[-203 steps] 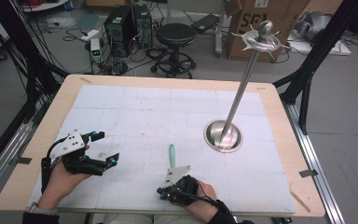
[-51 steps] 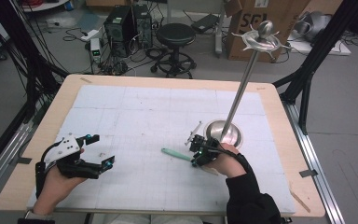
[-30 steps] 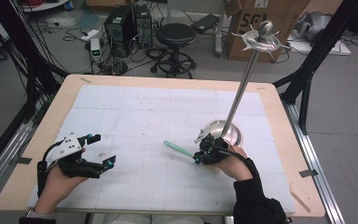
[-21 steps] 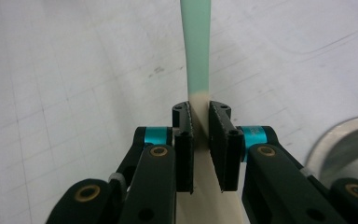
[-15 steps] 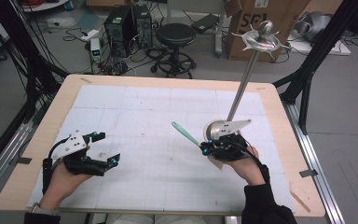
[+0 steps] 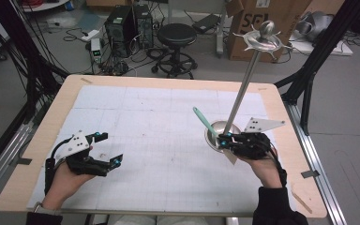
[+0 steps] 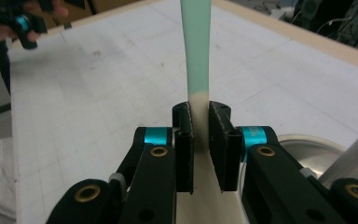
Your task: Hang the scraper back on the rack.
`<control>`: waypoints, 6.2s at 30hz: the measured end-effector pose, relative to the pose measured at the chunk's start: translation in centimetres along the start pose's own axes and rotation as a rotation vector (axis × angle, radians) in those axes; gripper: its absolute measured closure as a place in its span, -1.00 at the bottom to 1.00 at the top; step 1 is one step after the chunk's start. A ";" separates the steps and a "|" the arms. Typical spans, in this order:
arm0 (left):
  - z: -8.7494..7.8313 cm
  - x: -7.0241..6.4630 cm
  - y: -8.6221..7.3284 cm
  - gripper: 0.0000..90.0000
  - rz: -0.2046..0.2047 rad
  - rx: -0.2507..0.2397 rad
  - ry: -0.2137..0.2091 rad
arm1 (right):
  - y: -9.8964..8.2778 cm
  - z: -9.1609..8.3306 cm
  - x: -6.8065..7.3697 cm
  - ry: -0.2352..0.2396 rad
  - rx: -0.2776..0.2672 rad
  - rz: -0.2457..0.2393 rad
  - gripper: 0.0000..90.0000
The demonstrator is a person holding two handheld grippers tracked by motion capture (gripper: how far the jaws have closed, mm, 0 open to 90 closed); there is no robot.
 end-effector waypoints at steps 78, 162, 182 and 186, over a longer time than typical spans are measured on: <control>-0.3 -0.2 -0.8 -0.91 -0.010 0.030 0.005 | 8.5 -18.0 -6.1 -0.112 -0.439 0.037 0.80; 1.4 -0.1 0.0 -0.91 -0.044 -0.033 -0.037 | 2.6 -8.1 -1.2 -0.216 -0.225 -0.030 -0.99; 1.1 -0.9 0.9 -0.91 -0.024 -0.100 -0.092 | -1.3 -1.2 0.3 -0.117 -0.390 0.029 -0.99; 1.0 -0.9 0.9 -0.91 -0.021 -0.101 -0.090 | -3.1 0.2 -0.2 -0.144 -0.366 0.046 -0.99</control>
Point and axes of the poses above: each handheld gripper's, and its own axes: z roughly forward along the jaws, y roughly out of its top, x roughly to its left, the point moved 6 cm from there along z, roughly forward along the jaws, and after that the axes turned 15 degrees about z, right-handed, at the moved point
